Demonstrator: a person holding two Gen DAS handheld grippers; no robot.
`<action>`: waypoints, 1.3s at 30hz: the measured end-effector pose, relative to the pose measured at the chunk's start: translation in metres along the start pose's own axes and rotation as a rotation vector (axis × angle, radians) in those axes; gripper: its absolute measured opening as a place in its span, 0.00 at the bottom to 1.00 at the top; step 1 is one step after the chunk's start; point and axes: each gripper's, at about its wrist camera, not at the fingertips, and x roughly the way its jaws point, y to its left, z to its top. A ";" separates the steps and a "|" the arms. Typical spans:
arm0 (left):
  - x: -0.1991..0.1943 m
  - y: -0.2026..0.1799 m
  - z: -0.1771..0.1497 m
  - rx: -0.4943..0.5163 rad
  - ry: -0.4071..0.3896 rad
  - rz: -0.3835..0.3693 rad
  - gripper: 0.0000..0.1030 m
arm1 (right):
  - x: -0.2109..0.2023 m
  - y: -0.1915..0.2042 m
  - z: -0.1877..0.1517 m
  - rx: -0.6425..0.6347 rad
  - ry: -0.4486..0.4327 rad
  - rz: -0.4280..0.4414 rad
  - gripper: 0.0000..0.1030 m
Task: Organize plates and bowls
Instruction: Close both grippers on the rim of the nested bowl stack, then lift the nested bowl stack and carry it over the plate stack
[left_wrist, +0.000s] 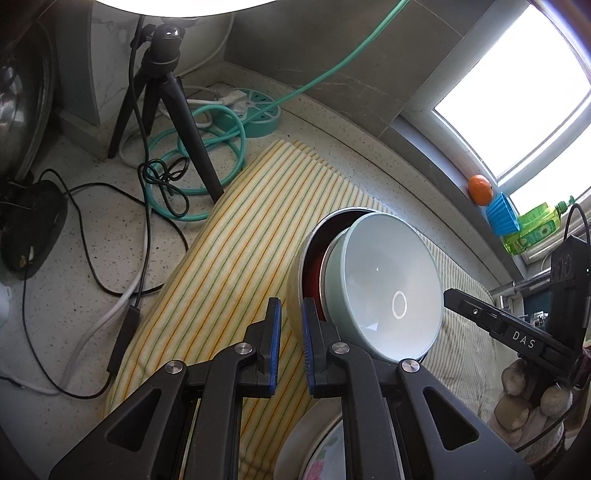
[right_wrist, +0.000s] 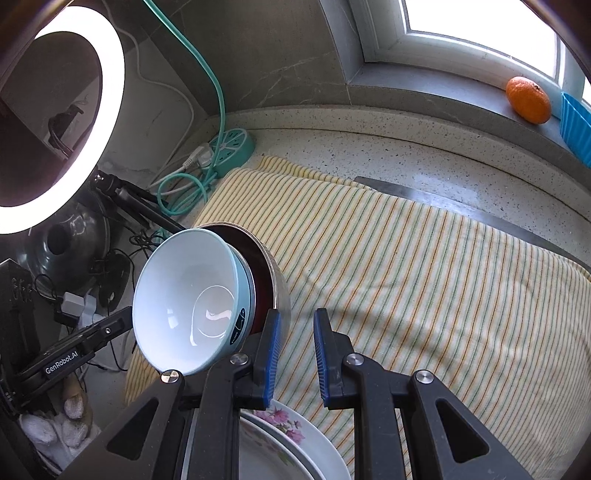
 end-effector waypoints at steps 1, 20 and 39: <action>0.000 0.000 0.001 0.003 0.000 0.003 0.09 | 0.001 0.000 0.000 0.000 0.000 0.003 0.16; 0.008 -0.010 0.010 0.047 0.009 0.024 0.09 | 0.017 0.008 0.008 -0.027 0.025 -0.007 0.16; 0.030 -0.007 0.013 0.034 0.067 0.015 0.08 | 0.036 0.015 0.010 -0.044 0.077 -0.013 0.08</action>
